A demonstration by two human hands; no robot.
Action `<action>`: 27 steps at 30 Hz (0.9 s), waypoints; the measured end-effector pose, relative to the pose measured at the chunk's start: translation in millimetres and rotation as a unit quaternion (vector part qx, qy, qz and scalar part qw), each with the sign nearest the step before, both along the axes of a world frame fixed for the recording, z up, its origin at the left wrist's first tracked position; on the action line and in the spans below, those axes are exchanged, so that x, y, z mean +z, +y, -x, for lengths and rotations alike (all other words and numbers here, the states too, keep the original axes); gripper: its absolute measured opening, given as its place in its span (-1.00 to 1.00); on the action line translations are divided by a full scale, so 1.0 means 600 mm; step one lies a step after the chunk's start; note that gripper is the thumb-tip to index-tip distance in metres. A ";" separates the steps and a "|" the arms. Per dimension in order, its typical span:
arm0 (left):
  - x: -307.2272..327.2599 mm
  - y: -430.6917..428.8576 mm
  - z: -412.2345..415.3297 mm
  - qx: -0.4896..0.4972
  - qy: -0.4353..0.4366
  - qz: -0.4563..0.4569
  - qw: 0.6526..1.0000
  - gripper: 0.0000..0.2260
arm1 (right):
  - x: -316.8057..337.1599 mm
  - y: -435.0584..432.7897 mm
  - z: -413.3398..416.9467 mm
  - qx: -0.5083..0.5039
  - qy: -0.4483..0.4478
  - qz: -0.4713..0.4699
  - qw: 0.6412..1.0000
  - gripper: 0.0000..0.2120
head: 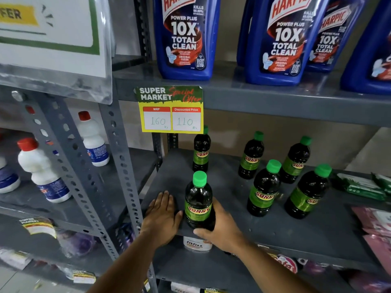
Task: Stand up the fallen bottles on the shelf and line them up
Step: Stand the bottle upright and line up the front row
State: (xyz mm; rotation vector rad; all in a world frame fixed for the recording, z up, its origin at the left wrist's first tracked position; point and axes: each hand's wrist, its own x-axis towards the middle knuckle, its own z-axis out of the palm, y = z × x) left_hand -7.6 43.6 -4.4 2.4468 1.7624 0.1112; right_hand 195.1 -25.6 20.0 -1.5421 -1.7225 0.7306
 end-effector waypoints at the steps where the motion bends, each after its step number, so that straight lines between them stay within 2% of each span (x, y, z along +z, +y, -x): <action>1: -0.003 -0.001 0.002 -0.001 0.002 -0.002 1.000 -0.35 | -0.006 -0.010 -0.003 -0.011 0.026 -0.032 0.999 -0.21; 3: -0.007 -0.005 0.009 0.000 0.008 -0.002 1.000 -0.34 | -0.023 -0.034 -0.010 -0.111 0.060 -0.130 0.983 -0.26; 5: -0.007 -0.006 0.013 0.004 0.005 -0.001 1.000 -0.34 | -0.034 -0.049 -0.027 -0.251 0.052 -0.236 0.937 -0.28; 7: -0.006 -0.003 0.016 0.007 0.001 -0.002 1.000 -0.34 | -0.030 -0.043 -0.064 -0.336 0.039 -0.281 0.898 -0.24; 8: -0.006 -0.001 0.016 0.007 0.001 -0.003 1.000 -0.34 | -0.023 -0.034 -0.087 -0.352 0.037 -0.273 0.895 -0.22; 11: -0.009 -0.001 0.013 0.006 0.008 0.003 1.000 -0.35 | 0.000 -0.009 -0.153 -0.289 0.108 -0.165 0.937 -0.21; 13: -0.010 -0.001 0.012 0.006 0.010 0.007 1.000 -0.35 | 0.005 0.001 -0.177 -0.261 0.095 -0.092 0.956 -0.24; 15: -0.010 -0.001 0.012 0.006 0.011 0.008 1.000 -0.35 | 0.000 0.007 -0.190 -0.262 0.073 -0.053 0.961 -0.25; 27: -0.012 -0.003 0.013 0.005 0.004 -0.007 1.000 -0.32 | -0.027 -0.052 -0.158 -0.265 0.042 -0.028 0.963 -0.39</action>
